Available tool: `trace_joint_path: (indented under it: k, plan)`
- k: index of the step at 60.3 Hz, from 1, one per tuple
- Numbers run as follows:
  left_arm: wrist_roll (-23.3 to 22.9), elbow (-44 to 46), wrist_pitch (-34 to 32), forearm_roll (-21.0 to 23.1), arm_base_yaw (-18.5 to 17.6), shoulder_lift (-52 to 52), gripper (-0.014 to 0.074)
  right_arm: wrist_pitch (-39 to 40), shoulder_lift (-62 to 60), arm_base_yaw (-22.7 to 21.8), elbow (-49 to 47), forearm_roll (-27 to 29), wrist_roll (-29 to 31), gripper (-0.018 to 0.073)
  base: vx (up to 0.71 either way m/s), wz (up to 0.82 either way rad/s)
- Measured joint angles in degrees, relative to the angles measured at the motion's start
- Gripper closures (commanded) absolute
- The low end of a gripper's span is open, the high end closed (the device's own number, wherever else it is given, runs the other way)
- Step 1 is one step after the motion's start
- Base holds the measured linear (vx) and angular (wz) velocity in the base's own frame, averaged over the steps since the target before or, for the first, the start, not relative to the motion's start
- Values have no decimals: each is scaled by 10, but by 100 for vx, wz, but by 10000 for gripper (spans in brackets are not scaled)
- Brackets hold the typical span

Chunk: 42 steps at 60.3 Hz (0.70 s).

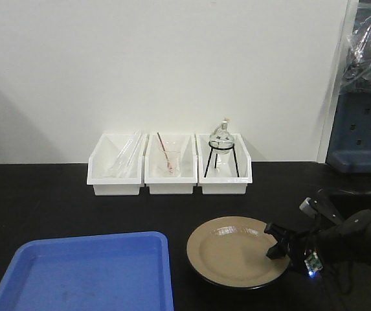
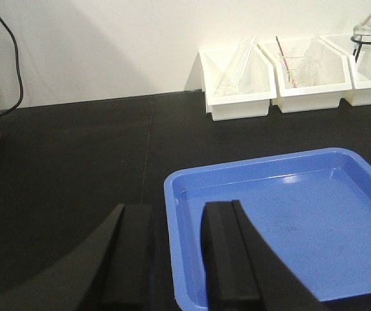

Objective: Place disk in tray to left cabinet
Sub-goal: 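Move the right gripper to the beige plate's rim and grasp it, then lift the plate with the right gripper and carry it over the blue tray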

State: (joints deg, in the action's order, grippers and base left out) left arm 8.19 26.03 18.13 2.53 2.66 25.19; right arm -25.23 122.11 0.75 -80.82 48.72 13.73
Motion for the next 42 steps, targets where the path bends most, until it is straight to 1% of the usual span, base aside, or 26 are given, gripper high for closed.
trace_joint_path:
  k: [7, 23, 42]
  plan:
    - [0, 0, 0, 0, 0, 0, 253, 0, 0, 0, 0, 11, 1, 571, 0, 0]
    - [0, 0, 3, 0, 0, 0, 253, 2, 0, 0, 0, 73, 2, 568, 0, 0]
    - [0, 0, 3, 0, 0, 0, 253, 8, -27, 0, 1, 92, 17, 568, 0, 0]
